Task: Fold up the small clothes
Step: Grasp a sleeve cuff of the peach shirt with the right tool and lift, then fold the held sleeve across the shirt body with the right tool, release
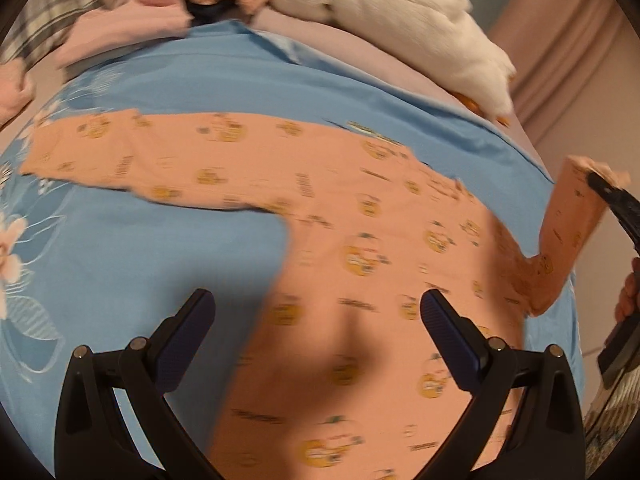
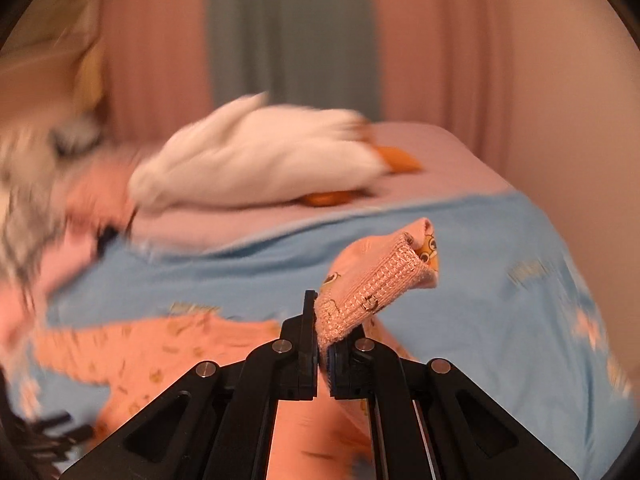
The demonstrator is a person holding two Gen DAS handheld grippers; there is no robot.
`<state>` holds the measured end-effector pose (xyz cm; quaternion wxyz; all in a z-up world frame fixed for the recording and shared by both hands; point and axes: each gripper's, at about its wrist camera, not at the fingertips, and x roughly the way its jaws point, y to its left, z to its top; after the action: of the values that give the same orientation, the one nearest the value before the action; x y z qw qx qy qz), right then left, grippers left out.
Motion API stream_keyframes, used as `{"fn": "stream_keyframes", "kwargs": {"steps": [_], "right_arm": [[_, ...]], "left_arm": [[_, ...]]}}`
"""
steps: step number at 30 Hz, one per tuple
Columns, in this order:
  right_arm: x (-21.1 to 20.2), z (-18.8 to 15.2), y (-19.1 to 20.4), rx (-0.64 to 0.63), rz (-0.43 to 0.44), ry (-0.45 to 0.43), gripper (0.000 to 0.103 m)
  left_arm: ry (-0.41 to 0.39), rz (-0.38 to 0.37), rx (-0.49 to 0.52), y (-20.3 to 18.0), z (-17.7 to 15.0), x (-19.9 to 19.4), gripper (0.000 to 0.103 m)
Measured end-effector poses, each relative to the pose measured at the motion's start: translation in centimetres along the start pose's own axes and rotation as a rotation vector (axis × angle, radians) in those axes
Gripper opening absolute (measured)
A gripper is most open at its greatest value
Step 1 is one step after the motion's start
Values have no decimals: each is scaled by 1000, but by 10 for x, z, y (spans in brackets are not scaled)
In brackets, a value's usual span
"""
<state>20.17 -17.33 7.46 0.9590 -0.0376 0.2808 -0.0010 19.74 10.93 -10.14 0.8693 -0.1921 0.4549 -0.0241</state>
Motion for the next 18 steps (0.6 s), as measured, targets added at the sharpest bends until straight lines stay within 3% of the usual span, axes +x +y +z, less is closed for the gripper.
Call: {"fn": "stream_keyframes", "kwargs": {"steps": [4, 8, 10, 12, 15, 17, 18], "right_arm": [[48, -20, 97, -233, 26, 71, 5], [91, -58, 164, -404, 15, 161, 6], [117, -85, 190, -510, 1, 258, 8], [123, -101, 202, -555, 37, 310, 14], [100, -107, 205, -566, 126, 272, 29], [76, -101, 194, -504, 235, 239, 52], [64, -97, 183, -460, 296, 214, 54]], "left_arm": [[-6, 37, -63, 34, 4, -5, 102], [-10, 61, -108, 62, 5, -11, 102], [-7, 65, -123, 70, 5, -12, 102], [-12, 72, -135, 78, 5, -13, 102], [-15, 74, -165, 88, 7, -11, 102], [-16, 57, -194, 95, 9, -9, 102], [-22, 46, -209, 99, 9, -9, 102]]}}
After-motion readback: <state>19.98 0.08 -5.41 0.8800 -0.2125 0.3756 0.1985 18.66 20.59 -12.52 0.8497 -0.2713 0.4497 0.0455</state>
